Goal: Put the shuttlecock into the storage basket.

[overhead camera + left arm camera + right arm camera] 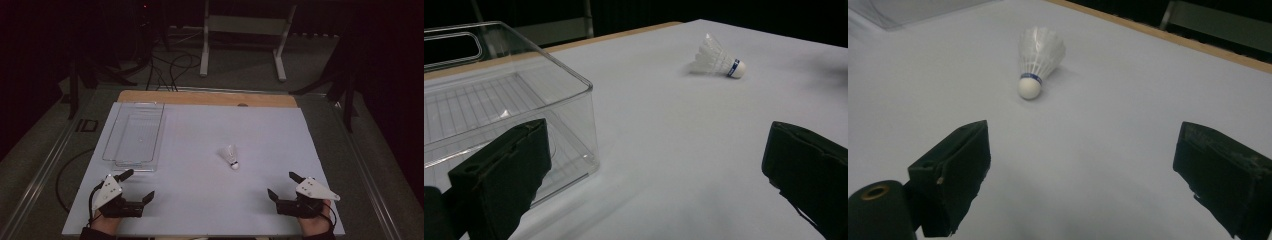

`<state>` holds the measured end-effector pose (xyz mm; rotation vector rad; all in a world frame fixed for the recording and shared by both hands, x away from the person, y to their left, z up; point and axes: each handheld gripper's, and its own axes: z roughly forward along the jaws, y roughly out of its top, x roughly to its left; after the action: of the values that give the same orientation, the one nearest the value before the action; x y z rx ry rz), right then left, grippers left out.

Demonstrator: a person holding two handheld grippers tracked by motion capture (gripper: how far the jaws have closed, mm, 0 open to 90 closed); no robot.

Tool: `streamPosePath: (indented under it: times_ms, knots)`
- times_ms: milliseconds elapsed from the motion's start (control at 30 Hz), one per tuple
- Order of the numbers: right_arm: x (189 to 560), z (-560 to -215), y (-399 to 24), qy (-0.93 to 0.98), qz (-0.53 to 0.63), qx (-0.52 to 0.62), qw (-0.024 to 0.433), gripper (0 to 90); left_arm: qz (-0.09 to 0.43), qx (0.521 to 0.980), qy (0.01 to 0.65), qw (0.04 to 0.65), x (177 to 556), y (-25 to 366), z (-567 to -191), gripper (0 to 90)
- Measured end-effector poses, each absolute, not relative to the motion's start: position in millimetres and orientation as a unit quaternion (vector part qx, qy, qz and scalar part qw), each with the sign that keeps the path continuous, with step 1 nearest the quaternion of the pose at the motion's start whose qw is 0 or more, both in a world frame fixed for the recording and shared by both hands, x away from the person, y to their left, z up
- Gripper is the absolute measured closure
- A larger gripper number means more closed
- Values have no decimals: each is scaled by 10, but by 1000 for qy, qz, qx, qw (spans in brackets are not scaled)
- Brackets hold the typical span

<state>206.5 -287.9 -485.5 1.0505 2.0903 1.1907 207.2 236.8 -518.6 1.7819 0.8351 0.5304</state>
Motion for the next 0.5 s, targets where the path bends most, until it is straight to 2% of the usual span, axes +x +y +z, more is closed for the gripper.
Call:
streamPosePath:
  times_ms: [133, 233, 500]
  knots:
    - [2081, -4783, -2860, 768, 424, 407, 256, 79, 222, 744, 349, 524, 2068, 2364, -5182, 0]
    - [2113, -4681, -2861, 763, 427, 422, 240, 79, 223, 747, 344, 523, 2062, 2350, -5176, 0]
    - [2215, -4494, -2773, 770, 419, 404, 261, 80, 222, 746, 344, 526, 2063, 2347, -5173, 0]
